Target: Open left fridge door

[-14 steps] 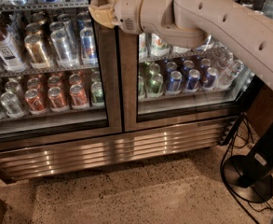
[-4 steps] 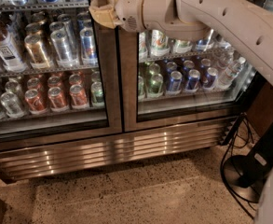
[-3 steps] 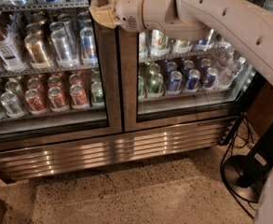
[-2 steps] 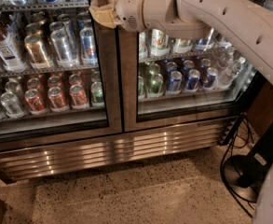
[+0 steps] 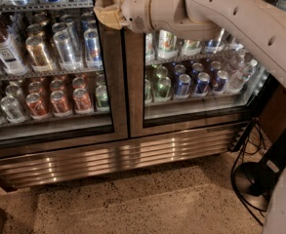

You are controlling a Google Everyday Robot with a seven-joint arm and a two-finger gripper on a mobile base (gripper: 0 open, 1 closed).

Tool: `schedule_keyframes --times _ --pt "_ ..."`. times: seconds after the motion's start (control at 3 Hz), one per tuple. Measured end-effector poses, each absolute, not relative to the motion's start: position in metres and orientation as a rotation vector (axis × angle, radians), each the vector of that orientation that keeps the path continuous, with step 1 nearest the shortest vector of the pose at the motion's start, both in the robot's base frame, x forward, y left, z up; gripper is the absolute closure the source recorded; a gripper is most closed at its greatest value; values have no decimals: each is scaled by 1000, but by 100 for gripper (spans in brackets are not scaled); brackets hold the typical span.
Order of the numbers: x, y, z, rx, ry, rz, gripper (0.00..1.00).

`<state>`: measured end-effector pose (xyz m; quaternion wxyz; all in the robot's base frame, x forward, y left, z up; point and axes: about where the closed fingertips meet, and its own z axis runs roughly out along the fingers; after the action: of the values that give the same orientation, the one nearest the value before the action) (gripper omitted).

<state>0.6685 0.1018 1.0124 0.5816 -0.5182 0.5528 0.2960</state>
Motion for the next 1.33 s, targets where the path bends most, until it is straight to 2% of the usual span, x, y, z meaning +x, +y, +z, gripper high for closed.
schedule_keyframes --times 1.33 --pt "666 101 1011 -1238 1278 710 100"
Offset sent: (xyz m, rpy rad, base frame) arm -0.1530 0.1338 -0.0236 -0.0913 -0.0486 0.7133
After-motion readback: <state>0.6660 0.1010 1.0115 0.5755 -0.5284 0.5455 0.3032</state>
